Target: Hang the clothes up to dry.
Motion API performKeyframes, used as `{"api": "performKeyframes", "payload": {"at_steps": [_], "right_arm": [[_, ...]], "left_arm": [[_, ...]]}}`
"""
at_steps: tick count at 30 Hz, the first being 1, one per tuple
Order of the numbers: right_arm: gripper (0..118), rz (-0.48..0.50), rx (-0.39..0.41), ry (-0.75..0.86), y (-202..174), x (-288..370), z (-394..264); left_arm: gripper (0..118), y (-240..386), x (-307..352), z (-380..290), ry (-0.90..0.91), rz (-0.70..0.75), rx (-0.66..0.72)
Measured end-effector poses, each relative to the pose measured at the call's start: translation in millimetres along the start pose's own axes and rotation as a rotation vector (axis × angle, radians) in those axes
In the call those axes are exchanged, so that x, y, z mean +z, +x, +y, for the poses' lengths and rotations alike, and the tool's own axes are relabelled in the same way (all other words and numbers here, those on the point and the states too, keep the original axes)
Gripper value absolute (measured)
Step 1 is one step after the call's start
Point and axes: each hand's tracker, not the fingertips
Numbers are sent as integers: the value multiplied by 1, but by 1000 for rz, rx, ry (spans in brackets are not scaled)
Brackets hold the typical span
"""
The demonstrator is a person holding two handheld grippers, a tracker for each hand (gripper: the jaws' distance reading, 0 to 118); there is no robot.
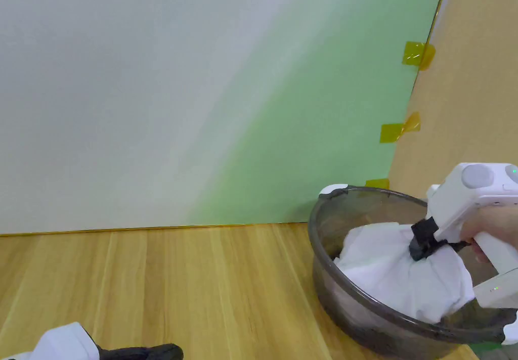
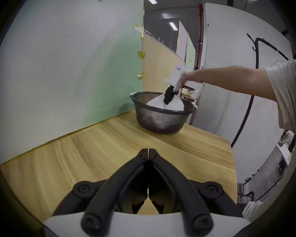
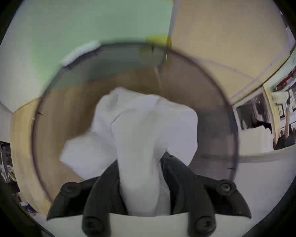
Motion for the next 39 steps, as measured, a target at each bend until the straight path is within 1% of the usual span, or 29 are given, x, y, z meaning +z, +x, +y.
{"api": "performKeyframes", "payload": {"at_steps": [1,2,4,7,9,11,13,16,18,20,21,23,24,25,26,28,31,35,36,38,39], "right_arm": [[24,-5,-7,48,-3,20,0],[24,2,4,90,-7,41,0],[24,8,65,153,-19,88,0],[24,-23,102,288,-41,163,-2],[24,-4,110,376,-49,210,4],[23,41,118,462,-63,257,3],[23,110,148,536,-82,299,1],[23,190,184,666,-120,355,-7],[23,276,230,718,-153,381,-12],[23,323,290,752,-191,398,-15],[23,360,337,749,-212,404,-15],[23,428,377,755,-254,409,-14],[23,452,410,755,-281,407,-12],[23,465,417,766,-303,405,-11],[23,489,450,753,-331,400,-9],[23,555,489,717,-384,384,-4],[23,623,548,653,-465,349,-5],[23,657,635,546,-566,295,-15],[23,661,639,520,-591,280,-34],[23,678,649,468,-632,248,-47],[23,685,655,415,-652,229,-53]], "left_arm": [[2,2,6,0,3,8,8],[2,5,14,0,22,43,11],[2,9,28,-2,53,97,24],[2,14,51,-5,113,161,72],[2,17,69,-9,149,229,104],[2,20,88,-16,202,309,104],[2,23,105,-25,243,419,96],[2,27,132,-39,272,577,110],[2,29,149,-52,286,668,120],[2,33,162,-64,297,774,109],[2,35,169,-70,307,814,108],[2,37,183,-81,337,840,144],[2,38,190,-85,346,838,173],[2,38,196,-89,350,830,187],[2,40,202,-93,359,847,194],[2,42,209,-100,361,886,185],[2,47,223,-108,375,913,178],[2,48,236,-116,403,947,215],[2,47,238,-117,404,957,214],[2,46,241,-121,417,984,212],[2,44,242,-122,419,985,217]]}}
